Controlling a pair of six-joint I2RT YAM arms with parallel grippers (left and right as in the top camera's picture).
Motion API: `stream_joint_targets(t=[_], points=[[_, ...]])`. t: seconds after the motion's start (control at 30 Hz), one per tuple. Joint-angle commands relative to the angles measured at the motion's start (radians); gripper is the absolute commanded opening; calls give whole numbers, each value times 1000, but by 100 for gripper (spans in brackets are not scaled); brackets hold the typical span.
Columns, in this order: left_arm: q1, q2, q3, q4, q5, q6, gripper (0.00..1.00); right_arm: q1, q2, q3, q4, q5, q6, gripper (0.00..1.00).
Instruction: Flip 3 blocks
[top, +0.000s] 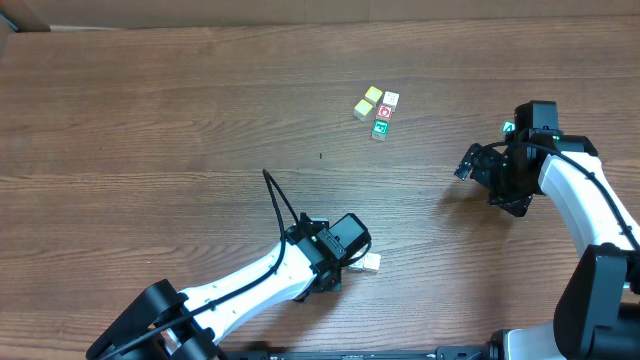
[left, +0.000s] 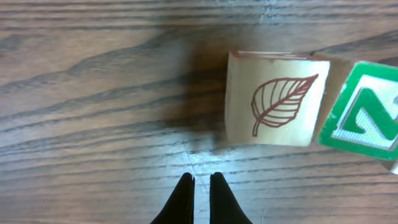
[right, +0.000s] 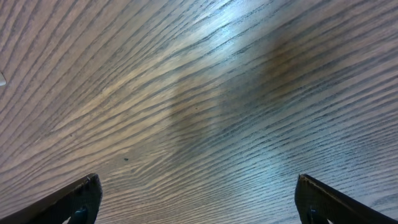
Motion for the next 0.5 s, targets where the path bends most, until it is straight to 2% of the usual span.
stream_joint_targets(t=[0.0, 0.47], points=[[24, -32, 39, -6, -55, 20, 4, -3, -3, 12, 5, 3, -6, 100], [56, 56, 34, 143, -104, 47, 4, -3, -3, 12, 5, 3, -7, 100]])
